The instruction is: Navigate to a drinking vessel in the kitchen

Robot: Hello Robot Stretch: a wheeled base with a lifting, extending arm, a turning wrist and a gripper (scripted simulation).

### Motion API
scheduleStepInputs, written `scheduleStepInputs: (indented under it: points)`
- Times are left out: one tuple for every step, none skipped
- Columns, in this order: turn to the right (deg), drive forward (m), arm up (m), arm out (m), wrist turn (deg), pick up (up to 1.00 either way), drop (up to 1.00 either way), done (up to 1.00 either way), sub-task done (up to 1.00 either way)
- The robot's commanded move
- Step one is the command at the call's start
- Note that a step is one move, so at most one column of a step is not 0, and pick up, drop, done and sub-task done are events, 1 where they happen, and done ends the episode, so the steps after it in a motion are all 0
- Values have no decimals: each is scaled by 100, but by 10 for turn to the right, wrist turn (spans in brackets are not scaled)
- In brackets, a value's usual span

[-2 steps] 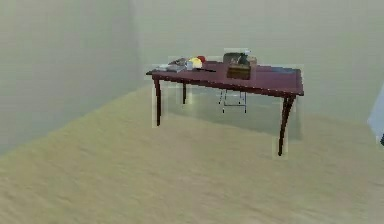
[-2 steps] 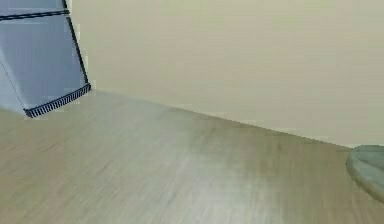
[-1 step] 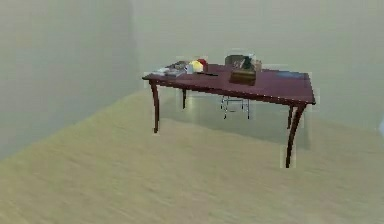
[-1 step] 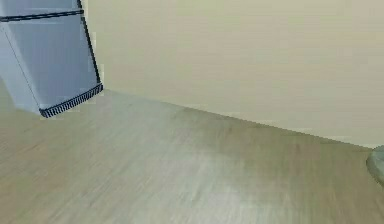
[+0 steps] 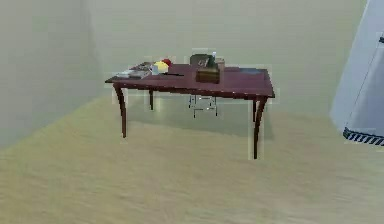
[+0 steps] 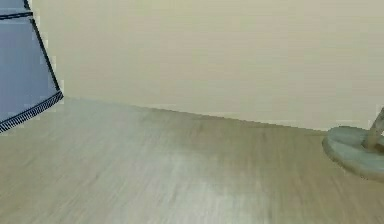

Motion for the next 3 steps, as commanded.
scheduleStepInputs:
  points:
    - [0, 100, 0, 0, 0, 0, 0, 0, 0]
    - [60, 0, 0, 0, 0, 0, 0, 0, 0]
    - [0, 35, 0, 0, 0, 0, 0, 0, 0]
